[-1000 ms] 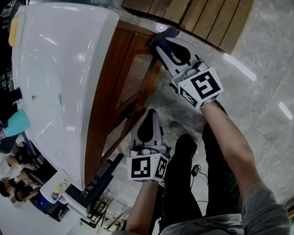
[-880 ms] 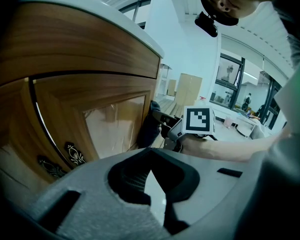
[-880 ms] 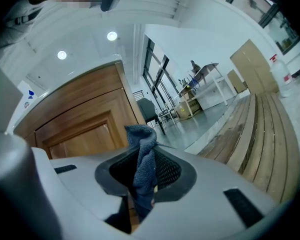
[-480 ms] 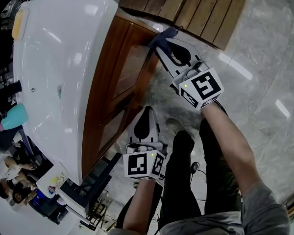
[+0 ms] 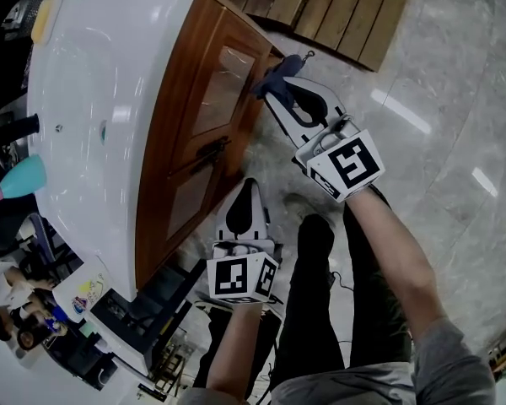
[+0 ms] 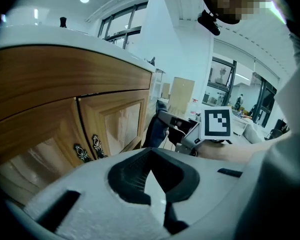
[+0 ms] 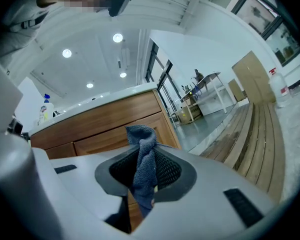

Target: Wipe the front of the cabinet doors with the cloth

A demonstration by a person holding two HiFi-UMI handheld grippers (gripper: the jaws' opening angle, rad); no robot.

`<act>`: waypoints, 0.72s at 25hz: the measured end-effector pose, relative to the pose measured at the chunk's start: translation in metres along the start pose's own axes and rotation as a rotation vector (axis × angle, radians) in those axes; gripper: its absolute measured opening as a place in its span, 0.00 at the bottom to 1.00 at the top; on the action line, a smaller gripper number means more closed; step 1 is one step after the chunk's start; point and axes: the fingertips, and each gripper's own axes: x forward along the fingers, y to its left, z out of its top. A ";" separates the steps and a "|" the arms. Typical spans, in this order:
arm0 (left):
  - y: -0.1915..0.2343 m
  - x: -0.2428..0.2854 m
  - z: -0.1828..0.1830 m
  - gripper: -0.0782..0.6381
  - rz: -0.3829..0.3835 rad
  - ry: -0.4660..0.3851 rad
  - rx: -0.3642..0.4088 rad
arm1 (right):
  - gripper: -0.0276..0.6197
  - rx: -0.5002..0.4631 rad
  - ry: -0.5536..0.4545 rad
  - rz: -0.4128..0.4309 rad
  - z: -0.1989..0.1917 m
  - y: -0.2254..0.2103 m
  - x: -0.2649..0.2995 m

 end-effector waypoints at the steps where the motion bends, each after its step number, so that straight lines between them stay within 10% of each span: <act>1: 0.001 -0.004 -0.003 0.12 -0.003 0.001 0.000 | 0.16 -0.003 -0.002 0.000 0.000 0.007 -0.003; 18: 0.043 -0.024 -0.040 0.12 0.004 -0.003 0.008 | 0.16 0.043 0.108 0.030 -0.108 0.089 -0.014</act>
